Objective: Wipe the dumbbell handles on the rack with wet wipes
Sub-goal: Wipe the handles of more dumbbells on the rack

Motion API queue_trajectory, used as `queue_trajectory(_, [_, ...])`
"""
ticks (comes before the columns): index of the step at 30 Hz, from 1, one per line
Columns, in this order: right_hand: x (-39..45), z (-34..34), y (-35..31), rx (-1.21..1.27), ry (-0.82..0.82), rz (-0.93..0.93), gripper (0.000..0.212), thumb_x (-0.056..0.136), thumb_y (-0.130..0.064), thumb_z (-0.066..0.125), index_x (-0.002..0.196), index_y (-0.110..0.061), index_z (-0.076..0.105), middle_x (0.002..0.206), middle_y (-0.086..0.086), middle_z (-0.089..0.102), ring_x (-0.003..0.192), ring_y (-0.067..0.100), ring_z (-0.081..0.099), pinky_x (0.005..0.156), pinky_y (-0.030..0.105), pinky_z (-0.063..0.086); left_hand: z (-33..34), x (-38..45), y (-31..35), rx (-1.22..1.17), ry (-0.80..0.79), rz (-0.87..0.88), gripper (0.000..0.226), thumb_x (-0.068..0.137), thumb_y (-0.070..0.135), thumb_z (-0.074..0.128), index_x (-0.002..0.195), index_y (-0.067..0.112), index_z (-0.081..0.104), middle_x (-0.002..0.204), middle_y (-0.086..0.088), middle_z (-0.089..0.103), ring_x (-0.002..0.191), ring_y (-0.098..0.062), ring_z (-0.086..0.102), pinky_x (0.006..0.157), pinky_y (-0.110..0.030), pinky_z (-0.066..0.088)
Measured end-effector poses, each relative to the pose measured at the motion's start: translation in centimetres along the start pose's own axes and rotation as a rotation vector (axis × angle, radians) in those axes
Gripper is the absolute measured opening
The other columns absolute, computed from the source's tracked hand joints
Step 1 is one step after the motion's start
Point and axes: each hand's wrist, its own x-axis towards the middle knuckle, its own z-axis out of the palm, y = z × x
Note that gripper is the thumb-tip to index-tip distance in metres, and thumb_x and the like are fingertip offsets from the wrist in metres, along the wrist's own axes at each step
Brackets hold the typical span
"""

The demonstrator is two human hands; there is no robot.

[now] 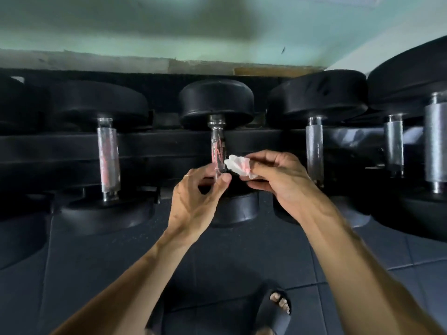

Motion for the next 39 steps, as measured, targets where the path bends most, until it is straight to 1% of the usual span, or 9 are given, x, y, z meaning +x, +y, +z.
queue_trajectory(6, [-1.2, 2.8, 0.9, -0.082, 0.062, -0.125, 0.012, 0.085, -0.009, 0.076, 0.083, -0.02, 0.076, 0.08, 0.005, 0.077, 0.079, 0.018, 0.073, 0.08, 0.032, 0.061, -2.7, 0.3, 1.9, -0.217, -0.108, 0.019, 0.025, 0.08, 0.024, 0.079, 0.105, 0.019, 0.075, 0.091, 0.008, 0.077, 0.088, -0.004, 0.072, 0.081, -0.015, 0.054])
queue_trajectory(13, [-1.4, 3.5, 1.5, -0.061, 0.174, -0.196, 0.004, 0.084, -0.025, 0.078, 0.086, -0.024, 0.075, 0.083, -0.005, 0.077, 0.085, 0.006, 0.073, 0.077, 0.021, 0.059, -3.2, 1.8, 2.0, -0.367, -0.056, -0.093, 0.007, 0.08, 0.011, 0.079, 0.084, 0.015, 0.074, 0.08, 0.0, 0.076, 0.079, -0.014, 0.074, 0.067, -0.02, 0.056])
queue_trajectory(16, [-1.0, 3.5, 2.9, -0.145, 0.434, -0.238, 0.007, 0.09, -0.027, 0.071, 0.084, -0.032, 0.071, 0.086, -0.015, 0.073, 0.086, -0.006, 0.067, 0.073, 0.007, 0.049, -3.5, 3.8, 1.1, -0.309, 0.14, -0.153, 0.014, 0.083, 0.017, 0.079, 0.076, 0.028, 0.075, 0.084, 0.008, 0.076, 0.086, -0.013, 0.074, 0.077, -0.03, 0.06])
queue_trajectory(19, [-0.2, 4.1, 4.9, -0.111, 0.471, -0.155, 0.006, 0.093, -0.027, 0.067, 0.096, -0.027, 0.071, 0.089, -0.017, 0.07, 0.082, -0.006, 0.066, 0.074, 0.013, 0.052, -3.4, 6.7, -0.3, -0.323, 0.223, -0.226, 0.023, 0.08, 0.019, 0.081, 0.065, 0.034, 0.075, 0.082, 0.01, 0.076, 0.09, -0.01, 0.072, 0.092, -0.031, 0.055])
queue_trajectory(23, [0.9, 5.9, 7.5, -0.267, 0.529, -0.091, 0.034, 0.082, -0.05, 0.062, 0.105, -0.027, 0.07, 0.105, -0.011, 0.07, 0.105, 0.013, 0.063, 0.096, 0.039, 0.05, -1.1, 10.3, -0.9, -0.41, 0.211, -0.27, 0.014, 0.078, 0.012, 0.083, 0.076, 0.023, 0.075, 0.083, 0.001, 0.076, 0.086, -0.014, 0.073, 0.085, -0.033, 0.059])
queue_trajectory(27, [0.9, 6.3, 7.9, -0.373, 0.567, -0.2, 0.06, 0.069, -0.066, 0.055, 0.11, -0.023, 0.069, 0.105, -0.013, 0.065, 0.103, 0.011, 0.055, 0.088, 0.026, 0.042, 0.0, 11.3, -0.1, -0.694, 0.063, -0.334, 0.016, 0.089, -0.003, 0.066, 0.098, 0.007, 0.073, 0.094, -0.007, 0.076, 0.087, -0.016, 0.074, 0.08, -0.028, 0.06])
queue_trajectory(31, [1.0, 6.1, 8.1, -0.441, 0.556, -0.185, 0.047, 0.078, -0.059, 0.064, 0.109, -0.023, 0.068, 0.104, -0.015, 0.06, 0.105, 0.012, 0.051, 0.084, 0.024, 0.034, -0.5, 11.0, -1.3, -0.927, -0.102, -0.349, 0.019, 0.091, 0.0, 0.063, 0.109, 0.002, 0.07, 0.102, -0.011, 0.074, 0.093, -0.019, 0.073, 0.083, -0.027, 0.059])
queue_trajectory(35, [1.2, 6.3, 8.5, -0.454, 0.555, -0.199, 0.065, 0.066, -0.07, 0.042, 0.104, -0.025, 0.07, 0.101, -0.016, 0.062, 0.1, 0.007, 0.05, 0.081, 0.021, 0.032, -0.6, 11.4, -2.3, -0.838, -0.142, -0.319, 0.02, 0.092, -0.004, 0.061, 0.111, -0.003, 0.068, 0.098, -0.013, 0.073, 0.088, -0.02, 0.072, 0.082, -0.029, 0.059])
queue_trajectory(39, [1.3, 6.3, 8.5, -0.448, 0.58, -0.206, 0.062, 0.066, -0.068, 0.04, 0.099, -0.025, 0.07, 0.097, -0.019, 0.061, 0.098, 0.006, 0.049, 0.08, 0.021, 0.033, -1.2, 11.3, -2.2, -0.714, -0.162, -0.32, 0.015, 0.088, -0.007, 0.064, 0.101, -0.004, 0.07, 0.089, -0.01, 0.075, 0.082, -0.018, 0.073, 0.076, -0.026, 0.059])
